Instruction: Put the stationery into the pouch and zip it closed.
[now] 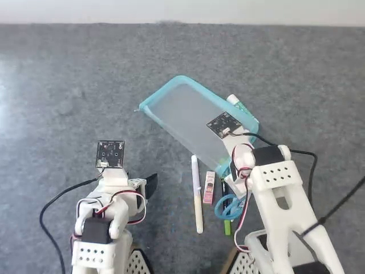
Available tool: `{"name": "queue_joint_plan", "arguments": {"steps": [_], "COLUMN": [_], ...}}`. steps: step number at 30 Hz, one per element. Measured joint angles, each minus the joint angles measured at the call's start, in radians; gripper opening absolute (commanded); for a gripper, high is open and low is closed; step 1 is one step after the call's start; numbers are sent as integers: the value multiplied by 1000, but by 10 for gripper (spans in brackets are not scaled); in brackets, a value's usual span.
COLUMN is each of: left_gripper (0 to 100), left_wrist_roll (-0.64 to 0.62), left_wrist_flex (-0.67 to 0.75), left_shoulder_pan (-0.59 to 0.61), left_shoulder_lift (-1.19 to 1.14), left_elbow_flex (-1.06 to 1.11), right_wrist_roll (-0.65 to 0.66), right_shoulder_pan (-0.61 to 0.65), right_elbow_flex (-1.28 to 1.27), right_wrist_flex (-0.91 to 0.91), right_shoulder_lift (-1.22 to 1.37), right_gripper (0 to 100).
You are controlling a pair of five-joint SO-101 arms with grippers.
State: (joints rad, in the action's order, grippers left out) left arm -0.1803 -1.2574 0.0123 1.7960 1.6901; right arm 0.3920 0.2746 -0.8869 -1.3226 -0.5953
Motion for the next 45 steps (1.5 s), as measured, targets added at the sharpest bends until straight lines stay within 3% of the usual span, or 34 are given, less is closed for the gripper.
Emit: {"name": "queue_joint_plan", "arguments": {"steps": [7,15,24,31,36,40,45], "left_gripper": [266,266,266,266,266,266,266], "left_wrist_roll": [0,0,0,0,0,0,0], "left_wrist_flex": [0,0,0,0,0,0,0], "left_shoulder_pan": [0,0,0,0,0,0,0], "left_shoulder_lift": [0,0,0,0,0,0,0], "left_elbow_flex": [0,0,0,0,0,0,0], "right_wrist_roll": [-5,57,55,55,5,-14,-15], "right_shoulder_pan": [2,107,72,66,66,66,78], "right_elbow_flex": [0,0,2,3,6,5,150], "right_wrist_flex": [60,135,206,218,221,183,-26], "right_shoulder_lift": [51,229,313,344,351,299,124], "right_gripper": [410,396,135,9,6,6,6]}}
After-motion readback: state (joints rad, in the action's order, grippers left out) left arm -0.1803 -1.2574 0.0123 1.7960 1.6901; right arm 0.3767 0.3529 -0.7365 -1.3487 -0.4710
